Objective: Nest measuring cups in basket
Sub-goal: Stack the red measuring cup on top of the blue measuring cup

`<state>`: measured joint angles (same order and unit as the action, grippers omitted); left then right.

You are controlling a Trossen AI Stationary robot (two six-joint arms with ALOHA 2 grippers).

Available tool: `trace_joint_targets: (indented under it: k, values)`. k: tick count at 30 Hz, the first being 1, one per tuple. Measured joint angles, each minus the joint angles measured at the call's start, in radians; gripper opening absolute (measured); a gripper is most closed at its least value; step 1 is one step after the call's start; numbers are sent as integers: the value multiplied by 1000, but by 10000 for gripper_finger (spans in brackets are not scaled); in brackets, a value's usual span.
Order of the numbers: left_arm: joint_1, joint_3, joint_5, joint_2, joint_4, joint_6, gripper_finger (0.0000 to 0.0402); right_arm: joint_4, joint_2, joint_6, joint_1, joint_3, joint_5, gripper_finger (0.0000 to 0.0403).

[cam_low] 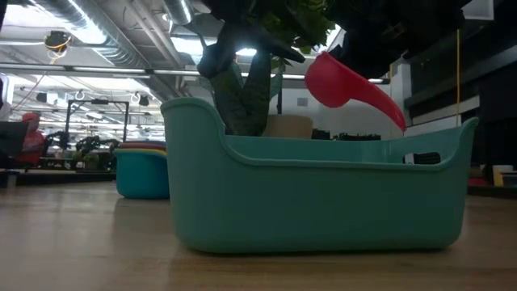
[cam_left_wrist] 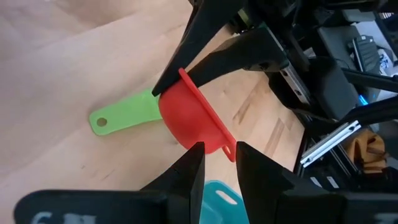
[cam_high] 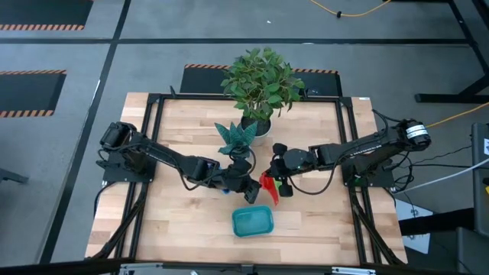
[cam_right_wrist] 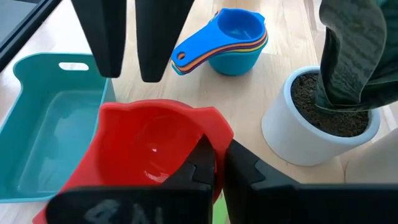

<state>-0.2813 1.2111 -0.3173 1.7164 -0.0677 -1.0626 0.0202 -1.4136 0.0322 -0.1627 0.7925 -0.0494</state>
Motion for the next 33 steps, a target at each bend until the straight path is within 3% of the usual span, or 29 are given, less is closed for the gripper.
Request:
trace_joint_targets:
  k: [9, 22, 33]
  values:
    - [6, 0, 59, 0, -13, 1, 88, 0, 0, 0, 0, 0, 0, 16]
    - [9, 0, 47, 0, -14, -34, 182, 0, 0, 2, 0, 0, 0, 16]
    - [35, 0, 42, 0, -28, -55, 186, -6, 0, 3, 0, 0, 2, 16]
